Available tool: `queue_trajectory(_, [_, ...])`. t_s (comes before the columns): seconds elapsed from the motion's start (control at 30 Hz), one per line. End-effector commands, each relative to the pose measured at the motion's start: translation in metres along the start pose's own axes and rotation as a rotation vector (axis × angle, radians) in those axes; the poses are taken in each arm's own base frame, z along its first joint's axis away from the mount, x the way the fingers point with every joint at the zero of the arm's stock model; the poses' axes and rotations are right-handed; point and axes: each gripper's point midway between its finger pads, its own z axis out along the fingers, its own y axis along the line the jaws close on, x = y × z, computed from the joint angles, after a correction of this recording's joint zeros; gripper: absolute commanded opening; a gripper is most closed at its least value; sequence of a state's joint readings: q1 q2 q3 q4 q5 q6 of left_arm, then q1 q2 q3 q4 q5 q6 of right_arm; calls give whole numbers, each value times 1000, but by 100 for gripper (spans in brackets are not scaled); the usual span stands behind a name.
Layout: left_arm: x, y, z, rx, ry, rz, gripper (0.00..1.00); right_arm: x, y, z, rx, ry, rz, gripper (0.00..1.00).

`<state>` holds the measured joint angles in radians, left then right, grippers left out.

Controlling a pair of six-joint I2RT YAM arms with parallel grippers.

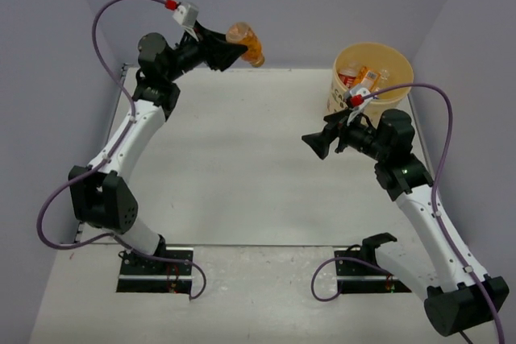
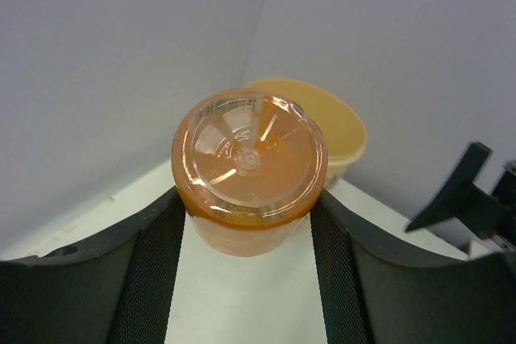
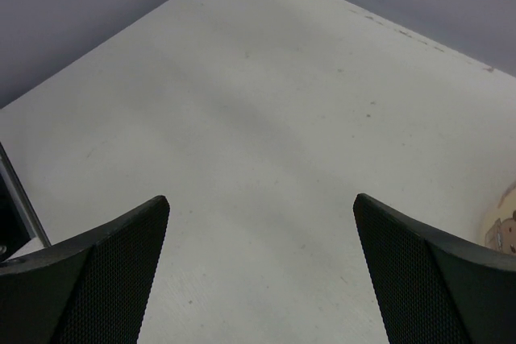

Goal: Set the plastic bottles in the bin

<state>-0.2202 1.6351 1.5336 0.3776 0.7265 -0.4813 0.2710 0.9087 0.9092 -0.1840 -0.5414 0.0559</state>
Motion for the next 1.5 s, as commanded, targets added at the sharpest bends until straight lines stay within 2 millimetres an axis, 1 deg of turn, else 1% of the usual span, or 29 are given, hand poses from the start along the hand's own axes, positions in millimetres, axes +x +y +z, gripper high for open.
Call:
queue_trajectory(0.0, [41,-57,-17,-17,95,-149,0,-20,26,1,-148,-87,-134,99])
queue_trajectory(0.03, [61,-70,-24,-14,126,-188,0,-23,29,1,-166,-92,-172,99])
queue_trajectory(0.1, [76,-90,-36,6,142,-221,0,-23,38,2,-204,-86,-201,99])
queue_trajectory(0.2, [89,-96,-55,-38,148,-256,0,-19,55,1,-298,-75,-253,99])
queue_trajectory(0.27, [98,-111,-66,-16,164,-266,0,-16,66,2,-349,-69,-256,99])
queue_trajectory(0.3, [102,-118,-68,6,176,-269,0,-14,69,4,-362,-65,-249,99])
queue_trajectory(0.37, [116,-134,-75,50,210,-285,0,-8,75,13,-379,-35,-196,99])
queue_trajectory(0.4, [119,-139,-77,59,215,-286,0,-4,79,16,-404,-11,-167,99])
queue_trajectory(0.47, [132,-143,-81,63,236,-294,0,2,93,17,-469,20,-138,99])
queue_trajectory(0.57, [143,-148,-86,91,260,-302,0,6,105,21,-514,48,-55,99])
queue_trajectory(0.63, [147,-153,-89,117,264,-302,0,5,104,26,-498,62,-4,99])
queue_trajectory(0.73, [150,-160,-93,154,262,-296,0,5,96,38,-447,71,26,99])
queue_trajectory(0.8, [151,-164,-94,176,256,-294,0,5,97,44,-453,84,49,99])
queue_trajectory(0.9, [156,-169,-97,205,258,-302,0,10,99,55,-469,106,80,99])
queue_trajectory(1.07, [160,-172,-97,235,264,-316,0,24,98,75,-475,139,83,99])
queue_trajectory(1.17, [162,-174,-97,246,267,-317,0,28,102,81,-491,148,82,99])
queue_trajectory(1.27, [163,-171,-96,235,265,-317,0,28,105,83,-504,147,74,98])
queue_trajectory(1.3, [163,-171,-95,234,265,-317,0,25,108,84,-517,128,60,96])
queue_trajectory(1.37, [164,-169,-94,230,266,-318,0,21,113,82,-535,105,44,72])
queue_trajectory(1.4, [164,-169,-94,229,267,-320,0,21,115,80,-539,103,45,63])
queue_trajectory(1.47, [166,-169,-93,230,271,-324,0,19,116,79,-546,91,44,48])
